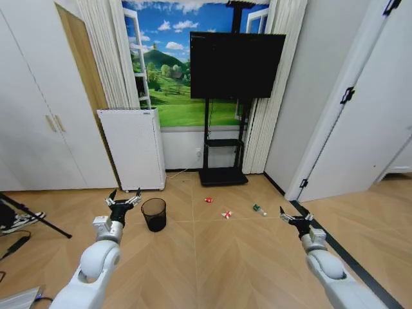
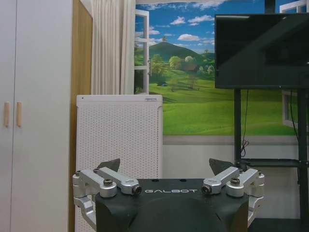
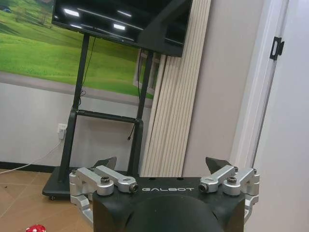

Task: Pick up the trash bin and place the garbage on the floor into it.

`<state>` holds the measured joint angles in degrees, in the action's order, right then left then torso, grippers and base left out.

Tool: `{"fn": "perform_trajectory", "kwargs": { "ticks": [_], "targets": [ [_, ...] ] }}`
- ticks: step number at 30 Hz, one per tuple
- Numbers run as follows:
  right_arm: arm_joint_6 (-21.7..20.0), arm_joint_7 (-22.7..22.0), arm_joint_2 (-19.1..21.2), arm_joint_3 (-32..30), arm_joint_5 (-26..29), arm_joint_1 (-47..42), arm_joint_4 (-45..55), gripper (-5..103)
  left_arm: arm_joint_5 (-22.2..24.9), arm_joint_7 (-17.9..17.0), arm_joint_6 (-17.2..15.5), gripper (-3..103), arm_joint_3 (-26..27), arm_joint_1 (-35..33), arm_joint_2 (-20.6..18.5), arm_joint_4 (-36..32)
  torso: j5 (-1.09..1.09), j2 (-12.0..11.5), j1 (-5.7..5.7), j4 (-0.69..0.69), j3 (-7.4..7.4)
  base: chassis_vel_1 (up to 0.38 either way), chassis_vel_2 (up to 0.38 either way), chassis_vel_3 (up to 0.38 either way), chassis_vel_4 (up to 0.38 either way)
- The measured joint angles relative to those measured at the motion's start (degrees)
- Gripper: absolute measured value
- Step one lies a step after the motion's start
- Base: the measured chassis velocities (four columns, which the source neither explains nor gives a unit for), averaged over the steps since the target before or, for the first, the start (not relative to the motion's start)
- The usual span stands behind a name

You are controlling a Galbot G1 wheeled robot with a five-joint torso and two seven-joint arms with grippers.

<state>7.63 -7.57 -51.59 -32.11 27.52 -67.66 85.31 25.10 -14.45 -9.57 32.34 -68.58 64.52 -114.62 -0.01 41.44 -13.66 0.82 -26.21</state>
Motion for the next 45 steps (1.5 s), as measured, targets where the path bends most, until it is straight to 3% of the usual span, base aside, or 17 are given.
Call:
{"fn": "perform_trajectory", "kwargs": {
  "ticks": [17,19,22,33,45],
  "targets": [
    [0.55,0.90,-0.25,-0.55,-0.06,-0.61,0.45,100,0.14,0.23,0.06,100,0.43,-0.83,-0.23,-1.04,0.00,0.00,0.00,0.00,0.00,0.000,0.000,0.000,0.000],
    [4.12,4.47,-0.36,-0.81,0.24,0.06,-1.41,100,0.12,0.24,0.05,100,0.48,-0.97,-0.07,-1.20,0.01,0.00,0.00,0.00,0.00,0.000,0.000,0.000,0.000],
    [5.41,6.09,-0.41,-0.82,1.18,0.31,-2.16,100,0.09,0.22,0.00,100,0.49,-1.01,0.09,-1.63,0.01,0.00,0.00,0.00,0.00,0.000,0.000,0.000,0.000],
    [4.89,6.33,-0.22,-0.80,2.16,0.05,-1.85,100,-0.08,0.07,-0.19,100,0.66,-1.21,0.02,-2.03,0.01,0.01,0.01,0.00,0.01,-0.055,0.057,0.045,-0.054],
    [4.67,6.82,-0.12,-0.83,2.74,0.08,-1.71,100,-0.18,0.10,-0.32,100,0.38,-1.16,0.19,-1.92,0.00,0.00,0.00,-0.01,0.00,-0.225,0.225,0.232,-0.218]
  ]
}}
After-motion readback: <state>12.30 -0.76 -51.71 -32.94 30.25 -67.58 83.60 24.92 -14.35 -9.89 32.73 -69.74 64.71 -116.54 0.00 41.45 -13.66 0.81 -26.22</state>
